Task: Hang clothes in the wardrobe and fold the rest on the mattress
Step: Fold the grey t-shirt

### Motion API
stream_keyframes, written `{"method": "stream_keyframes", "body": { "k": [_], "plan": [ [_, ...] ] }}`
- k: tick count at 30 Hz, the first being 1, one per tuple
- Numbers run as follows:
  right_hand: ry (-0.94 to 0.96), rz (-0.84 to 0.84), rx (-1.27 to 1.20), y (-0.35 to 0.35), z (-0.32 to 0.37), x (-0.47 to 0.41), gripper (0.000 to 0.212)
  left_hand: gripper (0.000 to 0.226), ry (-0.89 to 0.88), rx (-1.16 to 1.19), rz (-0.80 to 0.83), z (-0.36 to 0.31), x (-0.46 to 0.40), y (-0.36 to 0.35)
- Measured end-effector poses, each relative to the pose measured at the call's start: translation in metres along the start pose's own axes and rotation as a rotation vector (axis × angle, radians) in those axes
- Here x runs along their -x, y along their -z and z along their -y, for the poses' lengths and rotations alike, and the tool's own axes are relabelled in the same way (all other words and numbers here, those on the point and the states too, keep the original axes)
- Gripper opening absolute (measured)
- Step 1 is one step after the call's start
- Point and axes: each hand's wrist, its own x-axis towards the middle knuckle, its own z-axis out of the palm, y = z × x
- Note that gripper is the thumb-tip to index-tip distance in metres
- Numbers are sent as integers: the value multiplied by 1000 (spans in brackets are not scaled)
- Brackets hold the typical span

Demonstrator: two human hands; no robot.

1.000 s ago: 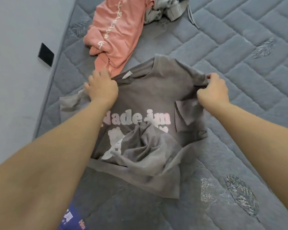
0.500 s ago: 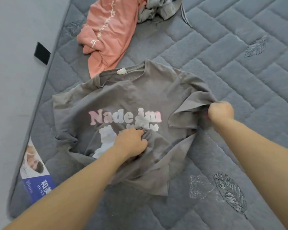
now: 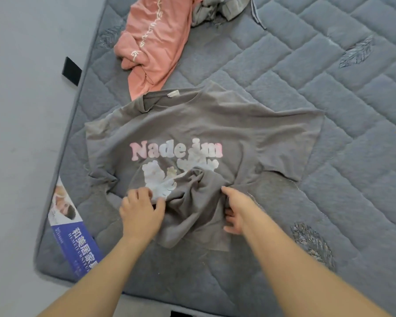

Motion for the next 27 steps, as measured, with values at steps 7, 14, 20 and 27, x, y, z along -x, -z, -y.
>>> {"method": "stream_keyframes", "body": {
  "k": [7,14,20,27],
  "plan": [
    [447,-481,-256,20,-12,-16,18,39,-137,-82,200,28,8,-7],
    [410,-513,-196,53,16,-11,38,39,-412,-772,246,77,-20,25],
    [224,-385,-236,37,-6,11,93,50,547,208,81,85,-10,19],
    [230,-42,-126,28,-58,3,24,59,920,1157,175,26,45,-23]
  ]
}}
